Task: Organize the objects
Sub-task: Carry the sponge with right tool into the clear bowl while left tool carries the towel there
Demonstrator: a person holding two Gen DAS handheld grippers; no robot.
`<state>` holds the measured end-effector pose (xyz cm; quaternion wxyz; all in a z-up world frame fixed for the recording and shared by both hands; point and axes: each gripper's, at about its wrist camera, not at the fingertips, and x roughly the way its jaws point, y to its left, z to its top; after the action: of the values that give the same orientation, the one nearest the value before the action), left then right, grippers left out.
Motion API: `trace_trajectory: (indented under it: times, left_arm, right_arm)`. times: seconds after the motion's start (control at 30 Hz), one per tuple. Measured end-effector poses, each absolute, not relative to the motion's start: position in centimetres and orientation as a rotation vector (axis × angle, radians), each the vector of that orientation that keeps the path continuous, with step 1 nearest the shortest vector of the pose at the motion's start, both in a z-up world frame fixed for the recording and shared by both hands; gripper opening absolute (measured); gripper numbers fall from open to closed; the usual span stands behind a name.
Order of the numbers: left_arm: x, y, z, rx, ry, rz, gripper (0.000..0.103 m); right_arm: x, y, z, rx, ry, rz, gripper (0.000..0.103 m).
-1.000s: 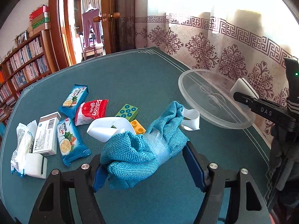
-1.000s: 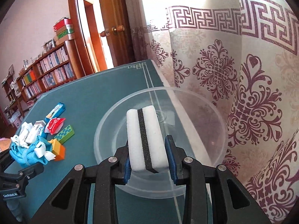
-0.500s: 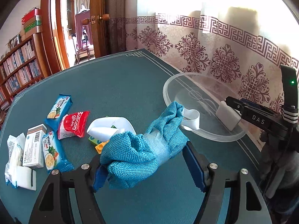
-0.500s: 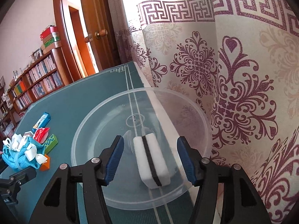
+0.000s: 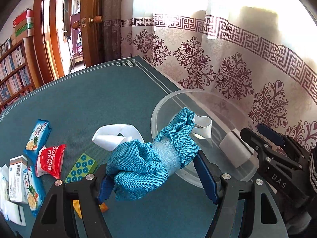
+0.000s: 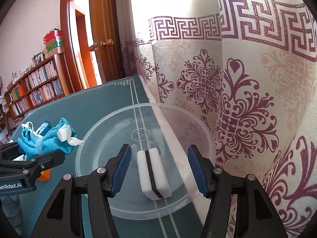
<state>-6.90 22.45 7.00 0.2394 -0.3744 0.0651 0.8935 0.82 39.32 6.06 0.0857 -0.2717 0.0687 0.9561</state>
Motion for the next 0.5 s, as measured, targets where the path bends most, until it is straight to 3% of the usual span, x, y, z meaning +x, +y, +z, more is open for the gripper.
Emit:
trace_trajectory:
  times: [0.17, 0.3, 0.5]
  left_arm:
    - [-8.3, 24.5, 7.1, -1.012, 0.170, 2.418, 0.079]
    - [-8.9, 25.7, 7.7, -0.961, 0.145, 2.399, 0.098]
    - [-9.3, 24.1, 7.5, -0.979, 0.117, 2.441, 0.098]
  right_arm:
    - [1.1, 38.9, 6.1, -0.786, 0.174, 2.849, 0.061]
    - [1.2, 38.8, 5.8, -0.783, 0.161, 2.843, 0.061]
    - [1.1, 39.2, 5.6, -0.778, 0.169, 2.830, 0.061]
